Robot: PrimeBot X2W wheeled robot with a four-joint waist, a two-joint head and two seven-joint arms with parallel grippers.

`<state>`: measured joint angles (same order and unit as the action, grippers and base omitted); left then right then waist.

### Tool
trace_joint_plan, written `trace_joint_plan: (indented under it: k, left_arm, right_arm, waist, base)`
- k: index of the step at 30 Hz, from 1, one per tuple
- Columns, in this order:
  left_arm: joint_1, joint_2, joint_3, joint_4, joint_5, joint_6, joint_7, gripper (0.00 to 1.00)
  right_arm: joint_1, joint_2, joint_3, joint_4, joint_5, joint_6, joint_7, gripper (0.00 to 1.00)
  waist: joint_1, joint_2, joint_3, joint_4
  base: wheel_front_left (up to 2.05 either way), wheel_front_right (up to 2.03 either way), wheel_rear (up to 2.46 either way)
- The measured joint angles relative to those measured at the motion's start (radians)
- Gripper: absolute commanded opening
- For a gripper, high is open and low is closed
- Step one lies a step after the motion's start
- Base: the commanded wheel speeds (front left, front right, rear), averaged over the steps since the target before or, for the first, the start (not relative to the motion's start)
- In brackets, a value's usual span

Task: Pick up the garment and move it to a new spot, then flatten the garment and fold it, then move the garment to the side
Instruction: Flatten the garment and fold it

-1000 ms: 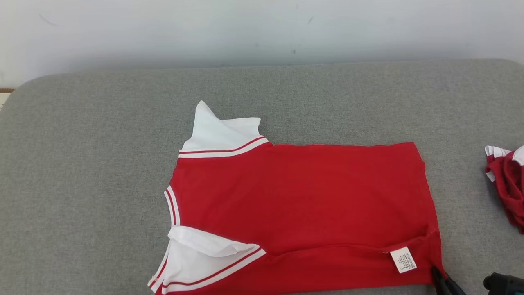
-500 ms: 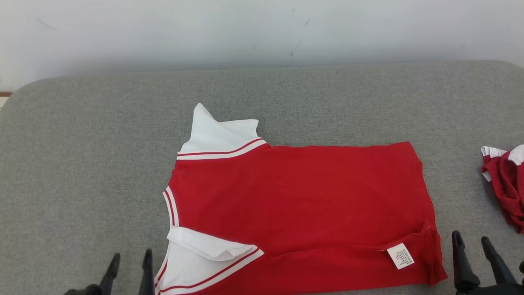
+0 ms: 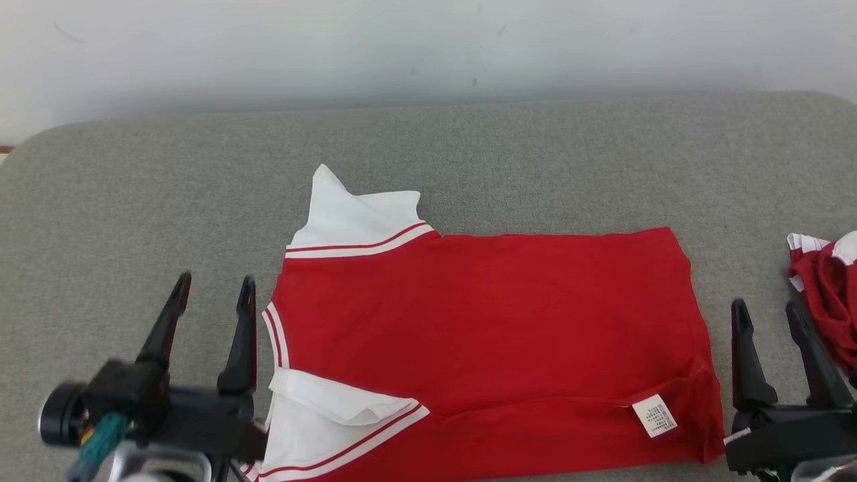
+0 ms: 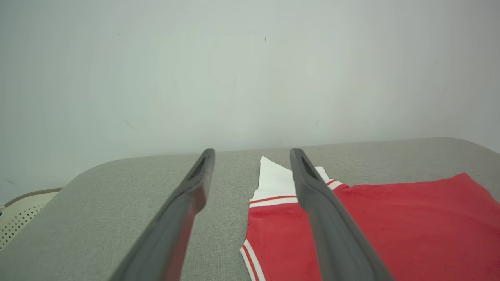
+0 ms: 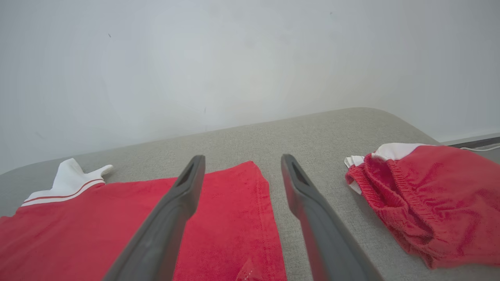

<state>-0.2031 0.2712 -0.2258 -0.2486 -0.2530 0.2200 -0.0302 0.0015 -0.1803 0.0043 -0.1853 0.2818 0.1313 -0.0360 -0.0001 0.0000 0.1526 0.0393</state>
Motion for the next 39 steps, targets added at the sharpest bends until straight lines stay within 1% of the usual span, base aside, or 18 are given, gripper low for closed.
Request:
trace_joint_plan:
  k: [2, 4, 8, 15, 18, 22, 26, 30, 35, 39]
  left_arm:
    - [-0.052, 0.005, -0.008, 0.022, 0.001, -0.017, 0.017, 1.0]
    - [-0.078, 0.007, -0.012, 0.036, 0.001, -0.025, 0.022, 1.0]
    - [-0.192, 0.004, -0.034, 0.129, -0.01, -0.067, 0.051, 1.0]
    - [-0.414, -0.014, -0.066, 0.36, -0.076, -0.179, 0.117, 1.0]
    - [-0.514, -0.018, -0.074, 0.464, -0.105, -0.228, 0.171, 1.0]
    - [-0.637, -0.016, -0.073, 0.595, -0.145, -0.274, 0.248, 1.0]
    - [-0.746, -0.001, -0.076, 0.709, -0.161, -0.298, 0.309, 1.0]
    - [-0.83, 0.024, -0.075, 0.815, -0.168, -0.306, 0.369, 1.0]
    - [-0.894, 0.066, -0.074, 0.929, -0.17, -0.307, 0.436, 1.0]
    - [-0.919, 0.079, -0.075, 0.986, -0.175, -0.314, 0.46, 1.0]
  right_arm:
    - [-0.016, -0.009, 0.028, -0.019, -0.003, 0.0, 0.002, 1.0]
    - [-0.024, -0.013, 0.045, -0.027, -0.005, 0.0, 0.002, 1.0]
    - [-0.048, -0.03, 0.096, -0.047, -0.006, 0.0, 0.006, 1.0]
    - [-0.096, -0.045, 0.16, -0.055, 0.001, 0.0, -0.001, 1.0]
    - [-0.117, -0.048, 0.187, -0.049, 0.007, 0.0, -0.009, 1.0]
    - [-0.148, -0.051, 0.221, -0.031, 0.017, 0.0, -0.029, 1.0]
    - [-0.177, -0.05, 0.251, -0.004, 0.028, 0.0, -0.054, 1.0]
    - [-0.2, -0.047, 0.272, 0.028, 0.039, 0.0, -0.079, 1.0]
    - [-0.213, -0.046, 0.286, 0.061, 0.05, 0.0, -0.1, 1.0]
    - [-0.216, -0.046, 0.29, 0.078, 0.052, 0.0, -0.111, 1.0]
  waist:
    - [0.0, 0.0, 0.009, -0.005]
    - [0.0001, 0.0, 0.014, -0.008]
    - [0.0001, 0.0, 0.038, -0.021]
    - [0.0002, 0.0, 0.092, -0.047]
    - [0.0003, 0.0001, 0.118, -0.062]
    - [0.0003, 0.0001, 0.154, -0.09]
    - [0.0003, 0.0001, 0.191, -0.125]
    - [0.0004, 0.0001, 0.226, -0.163]
    - [0.0003, 0.0001, 0.261, -0.21]
    - [0.0002, 0.0001, 0.28, -0.236]
  base:
    - [0.0, 0.0, 0.0]
    - [0.0, 0.0, 0.0]
    - [0.0, 0.0, 0.0]
    - [0.0, 0.0, 0.0]
    - [0.0, 0.0, 0.0]
    - [0.0, 0.0, 0.0]
    - [0.0, 0.0, 0.0]
    - [0.0, 0.0, 0.0]
    - [0.0, 0.0, 0.0]
    - [0.0, 0.0, 0.0]
